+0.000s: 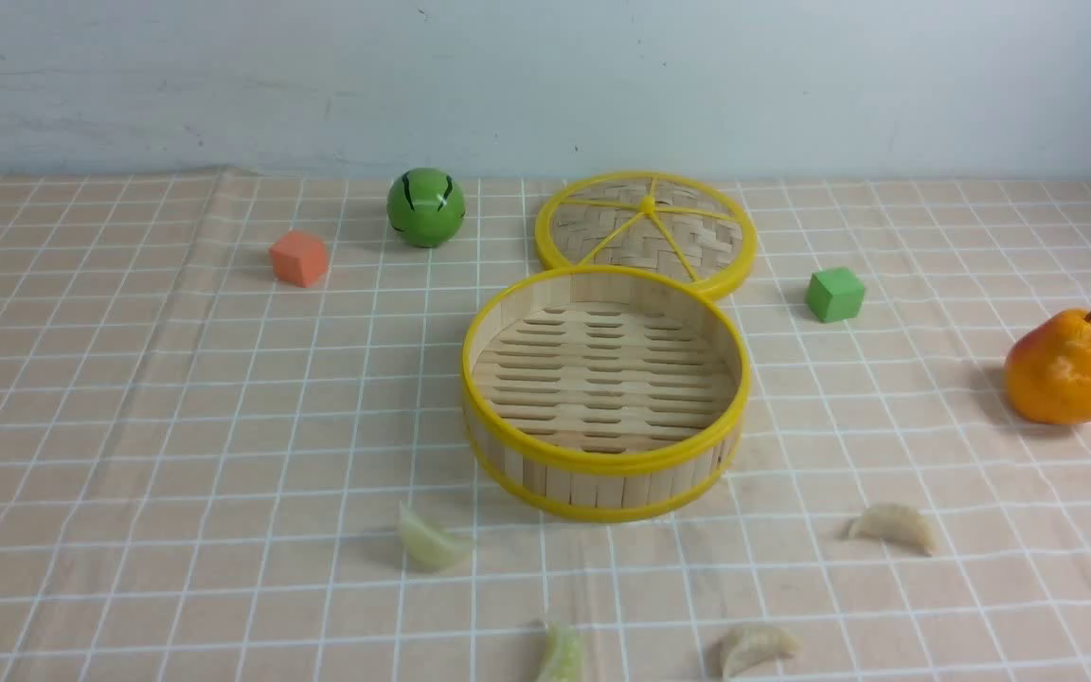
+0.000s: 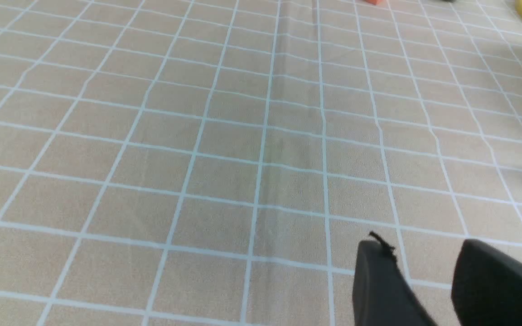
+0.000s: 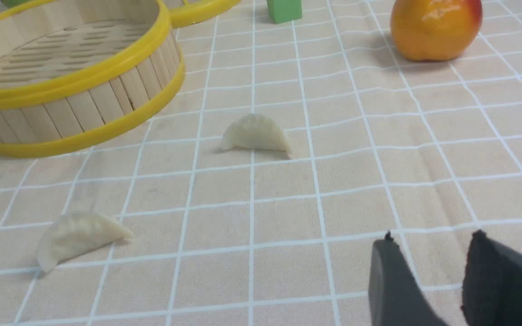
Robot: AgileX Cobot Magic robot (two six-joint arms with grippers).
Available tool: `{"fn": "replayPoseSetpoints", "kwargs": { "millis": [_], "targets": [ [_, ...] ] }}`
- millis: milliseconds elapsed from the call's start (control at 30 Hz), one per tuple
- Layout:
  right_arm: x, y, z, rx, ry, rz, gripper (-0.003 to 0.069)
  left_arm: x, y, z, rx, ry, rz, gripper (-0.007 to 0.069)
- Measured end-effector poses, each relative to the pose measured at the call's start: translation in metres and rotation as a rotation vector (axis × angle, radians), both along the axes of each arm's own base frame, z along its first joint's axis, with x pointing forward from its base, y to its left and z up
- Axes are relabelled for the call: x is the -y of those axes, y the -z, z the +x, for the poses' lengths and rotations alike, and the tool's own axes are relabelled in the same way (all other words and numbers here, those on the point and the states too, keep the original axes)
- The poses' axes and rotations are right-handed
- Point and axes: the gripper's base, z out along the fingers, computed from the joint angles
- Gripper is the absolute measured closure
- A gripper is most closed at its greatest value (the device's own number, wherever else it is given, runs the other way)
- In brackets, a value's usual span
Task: Put the dumplings into the steamer on the table with the brown tablecloth.
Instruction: 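Reach for and grasp a dumpling on the table with the left gripper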
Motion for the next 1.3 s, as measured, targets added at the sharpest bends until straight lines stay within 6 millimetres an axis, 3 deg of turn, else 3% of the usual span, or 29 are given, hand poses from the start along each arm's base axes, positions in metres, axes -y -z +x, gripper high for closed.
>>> {"fn": "replayPoseSetpoints", "kwargs": {
  "millis": [1300],
  "targets": [
    [0.0, 0.0, 0.0, 0.0, 0.0, 0.001, 0.042, 0.0023, 0.0, 0.0001, 0.0, 0.044, 0.0, 0.0387]
  ]
}}
